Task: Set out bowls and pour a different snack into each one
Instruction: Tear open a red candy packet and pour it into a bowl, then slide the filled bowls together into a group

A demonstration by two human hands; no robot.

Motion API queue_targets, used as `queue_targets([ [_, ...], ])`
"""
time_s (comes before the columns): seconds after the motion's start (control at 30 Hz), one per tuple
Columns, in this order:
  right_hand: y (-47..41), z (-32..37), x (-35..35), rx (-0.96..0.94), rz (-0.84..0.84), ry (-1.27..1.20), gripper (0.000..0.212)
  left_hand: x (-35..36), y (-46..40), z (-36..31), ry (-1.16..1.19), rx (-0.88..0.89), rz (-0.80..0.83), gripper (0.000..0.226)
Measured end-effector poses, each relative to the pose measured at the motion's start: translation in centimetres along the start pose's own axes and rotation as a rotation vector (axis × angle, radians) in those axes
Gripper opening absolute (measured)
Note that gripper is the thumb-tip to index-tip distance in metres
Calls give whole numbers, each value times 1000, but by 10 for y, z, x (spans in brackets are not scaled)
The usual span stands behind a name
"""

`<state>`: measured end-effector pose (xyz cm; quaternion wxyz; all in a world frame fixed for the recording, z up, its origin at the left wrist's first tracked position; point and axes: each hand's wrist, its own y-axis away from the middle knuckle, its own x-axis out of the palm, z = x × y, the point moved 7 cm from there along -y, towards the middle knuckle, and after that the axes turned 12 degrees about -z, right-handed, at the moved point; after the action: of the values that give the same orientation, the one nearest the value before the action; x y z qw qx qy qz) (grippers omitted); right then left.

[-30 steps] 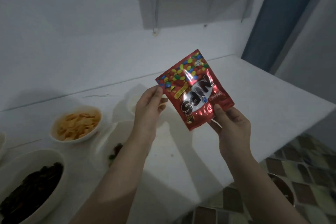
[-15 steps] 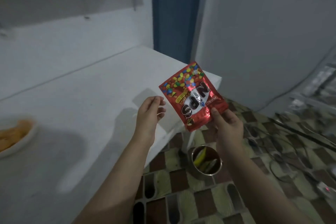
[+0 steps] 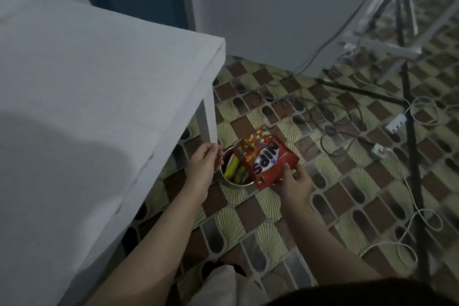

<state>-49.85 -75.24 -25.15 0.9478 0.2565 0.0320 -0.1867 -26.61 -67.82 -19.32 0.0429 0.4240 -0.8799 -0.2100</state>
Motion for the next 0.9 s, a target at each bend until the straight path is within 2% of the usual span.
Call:
queue_targets([
  [0.1, -53, -43, 23, -132, -43, 287, 39, 27, -44, 50, -59, -46, 29, 21],
  [0.17, -89, -67, 50, -256, -20, 470, 31, 43, -79, 90, -86, -63, 34, 20],
  [0.2, -106, -80, 67, -313, 14, 525, 28, 50, -97, 113, -96, -70, 33, 19],
  [0.3, -165, -138, 122, -430, 117, 664, 37, 68, -154, 188, -146, -75, 26, 19],
  [0.4, -214, -194, 162, -515, 140, 841, 29, 80, -203, 254, -207, -74, 32, 20],
  [0.5, -242, -241, 197, -554, 185, 949, 36, 91, -240, 300, -241, -59, 47, 20],
  [0.57, -246, -265, 213, -483, 239, 922, 54, 99, -255, 316, -260, -46, 60, 21],
  [0.63, -242, -270, 215, -409, 197, 811, 59, 105, -261, 318, -269, -27, 68, 23],
  [0.77, -205, -220, 189, -425, 41, 574, 34, 108, -239, 272, -282, 71, 76, 23],
  [0.9, -135, -113, 161, -584, 14, 321, 26, 102, -178, 170, -198, 231, 48, 15],
])
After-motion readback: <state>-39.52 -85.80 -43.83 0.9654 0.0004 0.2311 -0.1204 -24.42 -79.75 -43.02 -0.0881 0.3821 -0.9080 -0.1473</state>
